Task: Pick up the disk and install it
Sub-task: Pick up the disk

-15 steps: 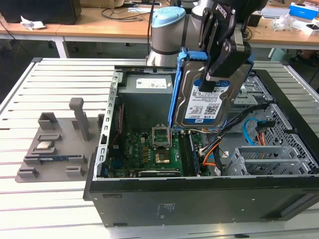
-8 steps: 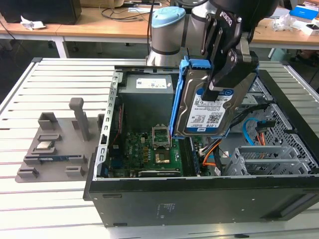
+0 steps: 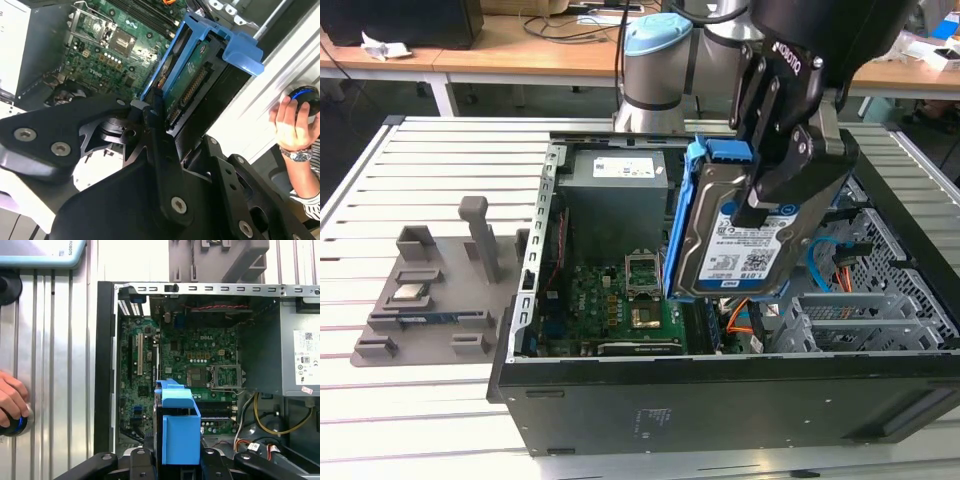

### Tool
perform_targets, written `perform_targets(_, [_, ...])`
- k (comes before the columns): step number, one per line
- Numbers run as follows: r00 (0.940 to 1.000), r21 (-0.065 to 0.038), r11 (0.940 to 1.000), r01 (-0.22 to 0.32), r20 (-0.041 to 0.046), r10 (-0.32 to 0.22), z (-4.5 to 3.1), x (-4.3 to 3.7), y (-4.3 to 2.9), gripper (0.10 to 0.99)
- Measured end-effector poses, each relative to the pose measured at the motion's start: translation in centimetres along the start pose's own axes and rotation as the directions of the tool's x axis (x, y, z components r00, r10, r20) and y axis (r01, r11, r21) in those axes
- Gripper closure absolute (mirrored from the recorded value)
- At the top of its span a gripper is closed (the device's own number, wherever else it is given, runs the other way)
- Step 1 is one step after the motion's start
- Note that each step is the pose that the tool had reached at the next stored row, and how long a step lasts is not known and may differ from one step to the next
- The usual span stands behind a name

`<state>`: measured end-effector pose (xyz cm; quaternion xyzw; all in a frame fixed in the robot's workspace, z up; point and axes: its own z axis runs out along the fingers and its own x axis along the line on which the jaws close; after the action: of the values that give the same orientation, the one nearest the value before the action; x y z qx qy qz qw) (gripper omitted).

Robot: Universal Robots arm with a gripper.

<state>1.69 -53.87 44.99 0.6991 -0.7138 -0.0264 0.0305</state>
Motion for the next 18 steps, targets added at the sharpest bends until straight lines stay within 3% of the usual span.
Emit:
perform_targets(3, [1.0,0.0,1.0,0.0,0.0001,0.0,0.01,0.28,-0.33,0.725])
perform_targets(9, [1.0,-0.001,1.0,0.0,0.0,0.0,-0.14,0.36,-2.8,0.725])
perform_targets(13, [1.0,-0.001,1.0,0.0,0.0001,0.0,-0.21,0.37,-4.05,0.725])
perform_targets(18, [1.0,-0.002,1.0,0.0,0.0,0.0,-0.36,0.33,-6.69,0.725])
